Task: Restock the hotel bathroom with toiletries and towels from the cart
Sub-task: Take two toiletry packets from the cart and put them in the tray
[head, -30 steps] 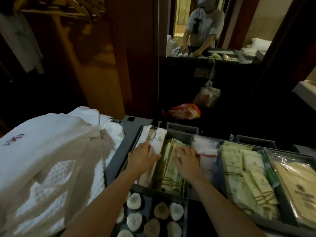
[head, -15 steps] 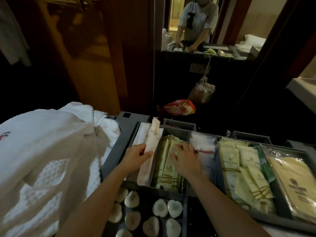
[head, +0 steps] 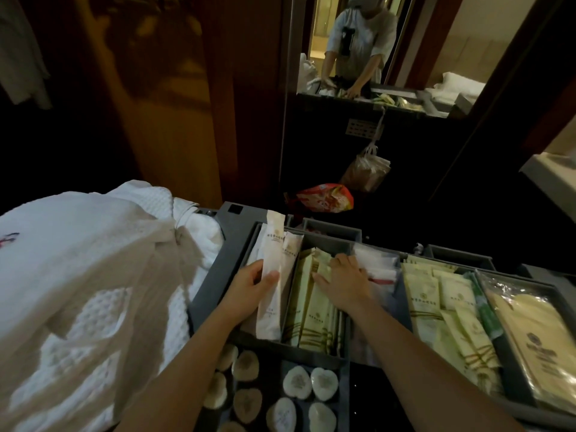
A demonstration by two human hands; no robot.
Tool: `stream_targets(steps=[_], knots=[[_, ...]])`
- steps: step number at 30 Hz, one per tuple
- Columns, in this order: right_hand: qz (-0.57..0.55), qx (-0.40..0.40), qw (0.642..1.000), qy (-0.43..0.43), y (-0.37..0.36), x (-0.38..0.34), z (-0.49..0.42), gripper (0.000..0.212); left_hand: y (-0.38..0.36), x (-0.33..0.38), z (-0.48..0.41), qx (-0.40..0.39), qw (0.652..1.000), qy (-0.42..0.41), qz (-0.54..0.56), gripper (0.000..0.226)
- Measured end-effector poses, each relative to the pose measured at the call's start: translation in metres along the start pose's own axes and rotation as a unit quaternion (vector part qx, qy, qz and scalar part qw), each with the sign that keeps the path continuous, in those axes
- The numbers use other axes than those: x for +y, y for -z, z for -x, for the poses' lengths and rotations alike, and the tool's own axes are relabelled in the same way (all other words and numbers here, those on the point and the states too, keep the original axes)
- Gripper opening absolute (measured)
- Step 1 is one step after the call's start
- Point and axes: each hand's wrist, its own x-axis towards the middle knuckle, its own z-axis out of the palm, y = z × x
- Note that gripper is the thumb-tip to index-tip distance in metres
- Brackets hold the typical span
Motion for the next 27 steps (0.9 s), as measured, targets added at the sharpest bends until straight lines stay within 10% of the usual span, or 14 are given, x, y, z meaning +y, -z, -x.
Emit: stream_targets(steps=[11,22,27], knots=[[-0.165,0.1,0.979,0.06,0.008,0.021,-0.008,0.007,-0.002,0.004,0.001,-0.004,1.0,-0.016,0.014,0.013],[-0.607,0.054,0.788,-0.084,0.04,-0.003,0.042,0.025,0.0,0.009,0.003,-0.006,1.0,0.001,0.001,0.018],[-0.596,-0.02,0.794,-0.118,0.027,-0.011,0.066,0.01,0.004,0.024,0.006,-0.009,0.999,0.044,0.014,0.02]])
